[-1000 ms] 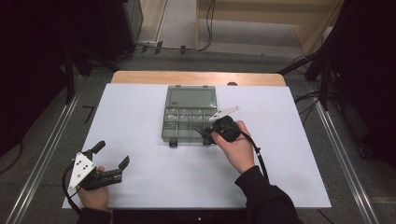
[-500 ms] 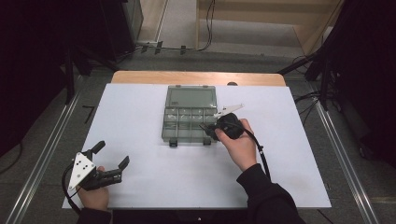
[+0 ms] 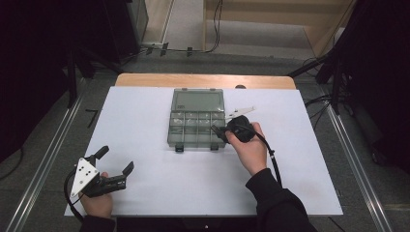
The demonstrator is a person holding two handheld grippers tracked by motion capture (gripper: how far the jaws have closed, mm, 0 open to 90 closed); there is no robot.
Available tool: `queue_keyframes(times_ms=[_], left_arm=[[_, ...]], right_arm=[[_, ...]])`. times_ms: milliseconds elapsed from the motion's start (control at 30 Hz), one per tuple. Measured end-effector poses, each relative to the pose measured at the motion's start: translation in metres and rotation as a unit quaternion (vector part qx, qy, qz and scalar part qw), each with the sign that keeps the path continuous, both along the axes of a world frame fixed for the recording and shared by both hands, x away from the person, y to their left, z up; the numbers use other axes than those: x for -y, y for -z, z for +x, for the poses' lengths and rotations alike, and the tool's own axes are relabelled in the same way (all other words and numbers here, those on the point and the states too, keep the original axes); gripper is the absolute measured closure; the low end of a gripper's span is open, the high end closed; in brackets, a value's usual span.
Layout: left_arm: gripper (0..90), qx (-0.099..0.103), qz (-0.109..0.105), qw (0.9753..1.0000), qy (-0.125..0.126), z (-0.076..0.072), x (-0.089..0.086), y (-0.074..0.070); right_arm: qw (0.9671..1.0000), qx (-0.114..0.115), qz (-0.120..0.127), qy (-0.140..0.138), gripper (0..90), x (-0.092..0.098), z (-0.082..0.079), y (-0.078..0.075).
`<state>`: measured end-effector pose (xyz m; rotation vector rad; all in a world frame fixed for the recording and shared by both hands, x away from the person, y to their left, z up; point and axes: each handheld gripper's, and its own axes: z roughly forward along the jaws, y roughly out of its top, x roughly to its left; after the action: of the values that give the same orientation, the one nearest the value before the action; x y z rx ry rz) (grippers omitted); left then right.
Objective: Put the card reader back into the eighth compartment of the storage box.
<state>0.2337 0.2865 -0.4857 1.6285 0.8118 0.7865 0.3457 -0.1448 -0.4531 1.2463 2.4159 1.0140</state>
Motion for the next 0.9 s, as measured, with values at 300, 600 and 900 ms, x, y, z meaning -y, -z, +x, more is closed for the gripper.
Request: queue_keyframes(times_ms=[300,600,900], left_arm=[[2.3,0.000,0.000,1.0000,0.000,0.000,0.000,0.000],[2.3,0.000,0.000,1.0000,-0.001,0.000,0.000,0.000],[2.3,-0.001,0.001,1.0000,-0.001,0.000,0.000,0.000]], right_arm=[[0.9995,0.006,0.030,0.007,37.8,0.008,-0.001,-0.002],[0.9977,0.049,0.048,0.002,8.7,0.017,-0.014,-0.011],[0.9958,0.062,0.066,0.014,0.0,0.030,-0.026,-0.011]])
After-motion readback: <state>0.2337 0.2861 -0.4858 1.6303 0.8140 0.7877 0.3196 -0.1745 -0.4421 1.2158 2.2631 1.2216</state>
